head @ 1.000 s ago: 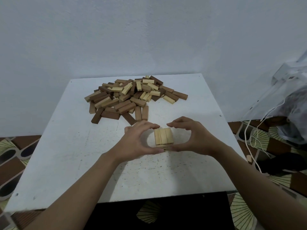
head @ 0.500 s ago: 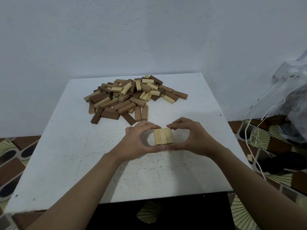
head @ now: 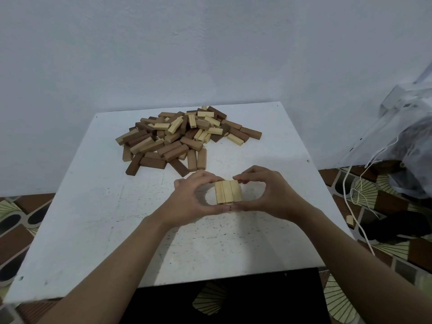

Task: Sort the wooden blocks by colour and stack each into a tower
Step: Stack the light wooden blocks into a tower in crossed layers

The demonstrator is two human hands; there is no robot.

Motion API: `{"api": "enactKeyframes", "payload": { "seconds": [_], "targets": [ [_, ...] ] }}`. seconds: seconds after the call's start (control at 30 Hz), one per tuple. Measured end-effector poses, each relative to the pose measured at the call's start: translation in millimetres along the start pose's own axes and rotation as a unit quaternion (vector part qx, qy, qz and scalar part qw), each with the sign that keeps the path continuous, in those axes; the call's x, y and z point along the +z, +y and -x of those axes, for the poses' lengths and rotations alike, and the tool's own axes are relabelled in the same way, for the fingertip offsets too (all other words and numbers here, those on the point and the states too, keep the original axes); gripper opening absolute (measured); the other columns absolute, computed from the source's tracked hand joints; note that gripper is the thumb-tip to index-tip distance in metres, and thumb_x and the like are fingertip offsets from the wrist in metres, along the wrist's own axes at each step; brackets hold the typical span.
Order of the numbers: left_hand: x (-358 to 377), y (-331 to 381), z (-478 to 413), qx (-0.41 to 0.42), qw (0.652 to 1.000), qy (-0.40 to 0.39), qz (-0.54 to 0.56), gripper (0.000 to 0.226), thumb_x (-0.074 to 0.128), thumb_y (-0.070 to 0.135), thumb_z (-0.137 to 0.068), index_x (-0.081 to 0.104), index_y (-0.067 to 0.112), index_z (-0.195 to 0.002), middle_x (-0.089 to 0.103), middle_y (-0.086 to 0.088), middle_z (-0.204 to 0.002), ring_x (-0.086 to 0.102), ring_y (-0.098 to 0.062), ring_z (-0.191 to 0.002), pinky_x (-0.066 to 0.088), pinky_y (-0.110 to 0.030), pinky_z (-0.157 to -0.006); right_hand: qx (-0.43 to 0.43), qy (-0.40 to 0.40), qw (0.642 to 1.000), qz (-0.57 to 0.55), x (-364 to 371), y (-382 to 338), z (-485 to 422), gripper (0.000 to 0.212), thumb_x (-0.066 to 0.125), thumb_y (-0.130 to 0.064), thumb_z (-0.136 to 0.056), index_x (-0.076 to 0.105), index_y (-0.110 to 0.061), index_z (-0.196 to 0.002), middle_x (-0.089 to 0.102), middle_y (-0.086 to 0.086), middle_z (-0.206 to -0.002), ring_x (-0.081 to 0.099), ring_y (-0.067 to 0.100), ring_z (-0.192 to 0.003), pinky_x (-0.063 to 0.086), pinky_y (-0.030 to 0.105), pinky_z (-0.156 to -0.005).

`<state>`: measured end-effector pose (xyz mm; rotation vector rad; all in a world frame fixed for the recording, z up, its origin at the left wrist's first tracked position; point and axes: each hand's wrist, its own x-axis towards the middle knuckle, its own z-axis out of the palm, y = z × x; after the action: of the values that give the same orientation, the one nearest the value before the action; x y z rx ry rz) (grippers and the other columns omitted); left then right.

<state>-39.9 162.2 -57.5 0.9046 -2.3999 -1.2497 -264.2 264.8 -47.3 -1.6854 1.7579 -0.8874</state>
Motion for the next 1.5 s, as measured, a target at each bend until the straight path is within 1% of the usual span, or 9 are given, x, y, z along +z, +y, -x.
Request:
{"api": "enactKeyframes", "payload": {
  "seconds": [0.17, 0.53, 0.83, 0.97, 1.13, 1.2, 1.27, 1.33, 1.5],
  "targets": [
    [1, -2, 0, 0.006, 1.000, 0.003, 0.003, 0.072, 0.075, 0.084, -0.060, 0.063, 0.047, -0.121, 0.058, 0.020, -0.126, 0.050, -0.009, -0.127, 0.038, -0.055, -0.107, 0.003, 0.008, 1.000, 0.002, 3, 1, -1, 0.067, 0.085, -0.059, -0.062, 0.070, -0.031, -0.121, 0.064, -0.024, -0.108, 0.057, 0.000, -0.106, 0.049, 0.017, -0.078],
    [1, 1, 0, 0.009, 1.000, 0.002, -0.008, 0.069, 0.076, 0.078, -0.064, 0.060, 0.049, -0.124, 0.057, 0.021, -0.126, 0.047, -0.004, -0.128, 0.036, -0.055, -0.109, 0.000, 0.010, 1.000, -0.002, 3, 3, 0, 0.068, 0.083, -0.061, -0.063, 0.070, -0.030, -0.122, 0.065, -0.022, -0.108, 0.058, 0.003, -0.107, 0.050, 0.019, -0.077],
    [2, 1, 1, 0.012, 1.000, 0.007, -0.014, 0.063, 0.077, 0.074, -0.067, 0.060, 0.049, -0.122, 0.058, 0.021, -0.125, 0.048, -0.004, -0.127, 0.037, -0.055, -0.107, -0.003, 0.005, 1.000, -0.007, 1, -1, 1, 0.072, 0.080, -0.065, -0.060, 0.070, -0.030, -0.122, 0.066, -0.020, -0.107, 0.059, 0.003, -0.105, 0.054, 0.027, -0.081],
    [2, 3, 2, 0.009, 1.000, 0.006, -0.009, 0.067, 0.074, 0.081, -0.064, 0.059, 0.052, -0.122, 0.058, 0.021, -0.125, 0.047, -0.004, -0.127, 0.036, -0.055, -0.108, -0.003, 0.006, 1.000, -0.004, 1, 0, 1, 0.072, 0.081, -0.066, -0.060, 0.070, -0.030, -0.122, 0.067, -0.020, -0.106, 0.060, 0.003, -0.105, 0.054, 0.031, -0.084],
    [0, 4, 3, 0.012, 1.000, 0.008, 0.004, 0.075, 0.081, 0.074, -0.064, 0.057, 0.049, -0.130, 0.057, 0.023, -0.128, 0.049, 0.000, -0.128, 0.036, -0.055, -0.110, 0.001, 0.006, 1.000, -0.005, 0, -2, 2, 0.074, 0.082, -0.065, -0.059, 0.069, -0.031, -0.124, 0.067, -0.020, -0.107, 0.060, 0.003, -0.104, 0.054, 0.032, -0.085],
    [-4, 5, 4, 0.007, 1.000, 0.008, 0.016, 0.076, 0.083, 0.070, -0.064, 0.056, 0.049, -0.132, 0.057, 0.023, -0.128, 0.051, 0.001, -0.127, 0.038, -0.050, -0.111, 0.002, 0.006, 1.000, -0.010, 0, -1, 2, 0.072, 0.084, -0.061, -0.061, 0.068, -0.032, -0.125, 0.066, -0.020, -0.107, 0.060, 0.003, -0.104, 0.051, 0.025, -0.083],
    [-9, 8, 4, 0.004, 0.999, 0.012, 0.035, 0.069, 0.084, 0.062, -0.070, 0.059, 0.045, -0.132, 0.058, 0.023, -0.127, 0.051, 0.003, -0.125, 0.042, -0.035, -0.107, 0.010, 0.013, 0.999, -0.029, -1, 0, 3, 0.067, 0.084, -0.060, -0.064, 0.068, -0.034, -0.124, 0.066, -0.021, -0.108, 0.060, 0.003, -0.106, 0.048, 0.022, -0.085],
    [-15, 10, 4, 0.001, 0.999, 0.022, 0.047, 0.060, 0.080, 0.058, -0.073, 0.062, 0.043, -0.128, 0.058, 0.023, -0.126, 0.051, 0.005, -0.123, 0.040, -0.021, -0.096, 0.022, 0.029, 0.997, -0.066, -2, -1, 2, 0.058, 0.081, -0.061, -0.069, 0.070, -0.035, -0.120, 0.067, -0.021, -0.107, 0.061, 0.004, -0.106, 0.050, 0.028, -0.088],
    [-26, 14, -2, 0.028, 0.997, 0.048, 0.053, 0.038, 0.072, 0.054, -0.082, 0.071, 0.035, -0.115, 0.065, 0.016, -0.117, 0.058, -0.002, -0.115, 0.038, -0.008, -0.089, 0.023, 0.079, 0.993, -0.085, -3, -12, -8, 0.042, 0.074, -0.061, -0.077, 0.073, -0.033, -0.108, 0.070, -0.020, -0.102, 0.066, 0.004, -0.100, 0.053, 0.031, -0.087]
  ]
}}
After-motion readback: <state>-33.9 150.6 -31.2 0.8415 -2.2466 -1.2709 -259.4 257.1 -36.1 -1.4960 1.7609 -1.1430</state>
